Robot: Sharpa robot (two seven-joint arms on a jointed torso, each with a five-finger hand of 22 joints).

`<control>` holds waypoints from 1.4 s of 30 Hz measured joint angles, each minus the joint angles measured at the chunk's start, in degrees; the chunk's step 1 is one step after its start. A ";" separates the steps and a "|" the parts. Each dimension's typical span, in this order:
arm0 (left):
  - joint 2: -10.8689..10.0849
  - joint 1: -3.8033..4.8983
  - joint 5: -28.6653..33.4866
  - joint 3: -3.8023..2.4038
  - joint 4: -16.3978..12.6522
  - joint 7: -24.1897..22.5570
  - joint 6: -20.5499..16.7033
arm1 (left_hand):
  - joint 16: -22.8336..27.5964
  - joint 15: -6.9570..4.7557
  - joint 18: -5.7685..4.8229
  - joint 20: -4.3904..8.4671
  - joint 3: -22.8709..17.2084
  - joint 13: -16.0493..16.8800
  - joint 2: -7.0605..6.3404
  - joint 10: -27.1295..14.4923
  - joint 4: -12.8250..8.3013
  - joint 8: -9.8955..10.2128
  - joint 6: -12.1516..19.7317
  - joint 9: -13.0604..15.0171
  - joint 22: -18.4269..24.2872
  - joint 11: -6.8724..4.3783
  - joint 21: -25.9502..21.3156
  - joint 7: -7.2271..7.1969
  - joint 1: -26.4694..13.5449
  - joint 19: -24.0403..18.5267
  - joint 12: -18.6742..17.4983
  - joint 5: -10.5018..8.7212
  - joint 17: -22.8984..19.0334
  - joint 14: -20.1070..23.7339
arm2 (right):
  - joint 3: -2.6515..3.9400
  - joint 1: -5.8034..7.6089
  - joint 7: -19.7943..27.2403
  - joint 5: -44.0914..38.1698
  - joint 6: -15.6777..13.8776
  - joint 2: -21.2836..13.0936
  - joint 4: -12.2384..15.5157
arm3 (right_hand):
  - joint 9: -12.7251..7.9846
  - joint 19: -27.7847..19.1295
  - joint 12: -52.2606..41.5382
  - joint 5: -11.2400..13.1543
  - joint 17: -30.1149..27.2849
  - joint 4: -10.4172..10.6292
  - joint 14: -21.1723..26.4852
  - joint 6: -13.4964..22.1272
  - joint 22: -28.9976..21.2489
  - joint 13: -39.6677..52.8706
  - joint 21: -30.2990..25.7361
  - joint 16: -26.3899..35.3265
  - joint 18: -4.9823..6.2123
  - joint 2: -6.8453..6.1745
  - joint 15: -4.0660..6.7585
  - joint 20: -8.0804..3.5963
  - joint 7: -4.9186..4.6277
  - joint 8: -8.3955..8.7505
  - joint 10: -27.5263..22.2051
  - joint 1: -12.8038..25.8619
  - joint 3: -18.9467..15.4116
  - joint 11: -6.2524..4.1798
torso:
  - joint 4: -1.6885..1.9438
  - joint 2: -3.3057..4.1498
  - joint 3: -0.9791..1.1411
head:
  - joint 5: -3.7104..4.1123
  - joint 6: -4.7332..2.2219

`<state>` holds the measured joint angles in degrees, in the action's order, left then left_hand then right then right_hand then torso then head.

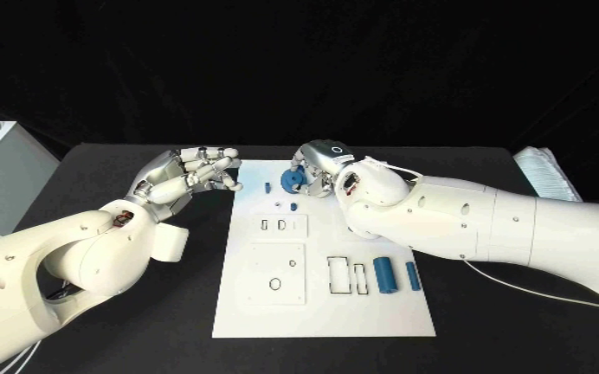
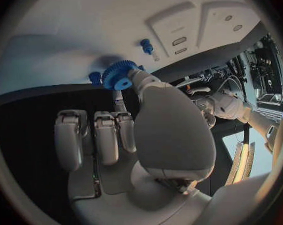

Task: Assemble the parts on the task board

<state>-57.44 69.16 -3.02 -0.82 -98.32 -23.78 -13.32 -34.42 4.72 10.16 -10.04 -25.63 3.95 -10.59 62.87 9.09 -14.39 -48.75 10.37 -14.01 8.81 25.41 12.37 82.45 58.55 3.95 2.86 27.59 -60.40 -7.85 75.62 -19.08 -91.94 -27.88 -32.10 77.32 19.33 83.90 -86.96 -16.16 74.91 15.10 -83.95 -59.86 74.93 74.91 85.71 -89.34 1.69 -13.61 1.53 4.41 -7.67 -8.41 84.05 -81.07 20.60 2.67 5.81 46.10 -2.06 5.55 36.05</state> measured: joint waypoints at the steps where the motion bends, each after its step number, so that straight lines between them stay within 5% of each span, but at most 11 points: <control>1: 0.01 0.00 0.00 0.00 0.01 0.00 0.00 | 0.00 0.00 0.00 0.00 0.00 0.00 0.00 0.00 0.00 0.00 0.00 0.00 0.00 0.00 0.00 0.00 0.00 0.00 0.00 0.00 0.00 0.00 | 0.00 0.00 -0.01 -0.02 0.01 0.03 -0.08 | 0.00 0.00 0.00 0.00 0.00 0.00 0.00 -0.02 0.00 0.00 0.00 0.00 0.00 -0.05 0.00 0.00 0.03 0.00 0.00 0.22 0.00 0.00 | 0.00 0.00 0.00 | -0.03 0.01; 25: 0.03 0.00 0.23 0.00 0.15 0.24 0.05 | -0.23 0.00 0.00 0.21 0.00 0.00 0.00 0.00 0.00 0.00 0.00 0.00 -0.09 0.00 0.28 0.00 0.00 -0.21 0.00 0.00 -0.01 0.00 | -0.06 -0.13 -0.07 -1.03 1.67 1.54 -3.25 | 0.77 0.00 0.98 1.93 0.00 -0.04 0.00 -0.11 -0.02 0.00 0.00 0.00 0.00 -1.29 -0.01 0.00 0.50 0.12 0.00 2.11 0.03 0.00 | -0.07 -0.05 0.00 | -0.10 0.35; 28: 0.02 0.00 0.24 0.00 0.15 0.25 0.06 | -0.23 0.00 0.00 0.21 0.00 0.00 0.00 0.00 0.00 0.00 0.00 0.00 -0.09 0.00 0.28 0.00 0.00 -0.21 0.00 0.00 -0.01 0.00 | -0.17 -0.17 0.03 -0.94 1.78 1.62 -3.56 | 0.51 0.12 2.64 7.23 0.00 0.94 -0.12 2.78 -0.02 0.00 -0.23 0.00 0.00 -0.98 -0.25 0.12 -0.24 1.43 -0.01 4.12 -3.12 0.27 | -0.08 -0.05 0.00 | -0.10 0.37; 33: -0.01 0.00 0.25 0.00 0.15 0.28 0.07 | -0.23 0.00 -0.01 0.21 0.00 0.00 0.00 0.00 0.00 0.00 0.00 0.00 -0.09 0.00 0.28 0.00 0.00 -0.21 0.00 0.00 -0.01 0.00 | -0.21 -0.18 0.37 -0.50 1.53 1.52 -3.68 | -1.12 0.11 5.11 9.18 0.04 1.75 -0.08 6.78 -0.02 -0.01 -0.67 -0.23 0.00 0.90 -1.54 1.36 -1.86 4.01 -0.31 6.07 -16.03 1.76 | -0.10 -0.05 0.00 | -0.15 0.37; 42: -0.17 0.00 0.26 0.00 0.20 0.31 0.08 | -0.23 0.00 0.00 0.21 0.00 0.00 0.00 0.00 0.00 0.00 0.00 0.00 -0.09 0.00 0.27 0.00 0.00 -0.21 0.00 0.00 -0.02 0.00 | -0.23 -0.16 1.72 1.18 -0.82 -2.28 0.10 | -1.23 0.11 5.11 8.31 0.04 1.90 -0.08 6.65 0.02 -0.01 -0.68 -0.23 0.01 1.93 -1.54 1.36 -1.77 4.01 -0.22 7.09 -17.60 1.84 | -0.15 -0.05 0.05 | -0.19 0.16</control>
<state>-57.62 69.16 -2.76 -0.82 -98.12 -23.47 -13.24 -34.65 4.72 10.16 -9.83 -25.62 3.95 -10.59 62.87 9.09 -14.39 -48.75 10.37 -14.10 8.81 25.68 12.37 82.45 58.35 3.95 2.86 27.57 -60.40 -8.07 75.46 -17.35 -90.75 -28.70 -34.39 77.42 18.10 84.01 -81.86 -7.85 74.95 17.00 -84.04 -53.21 74.95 74.91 85.03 -89.57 1.69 -11.69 -0.01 5.76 -9.45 -4.41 83.82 -73.98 3.00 4.52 5.66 46.05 -2.01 5.36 36.21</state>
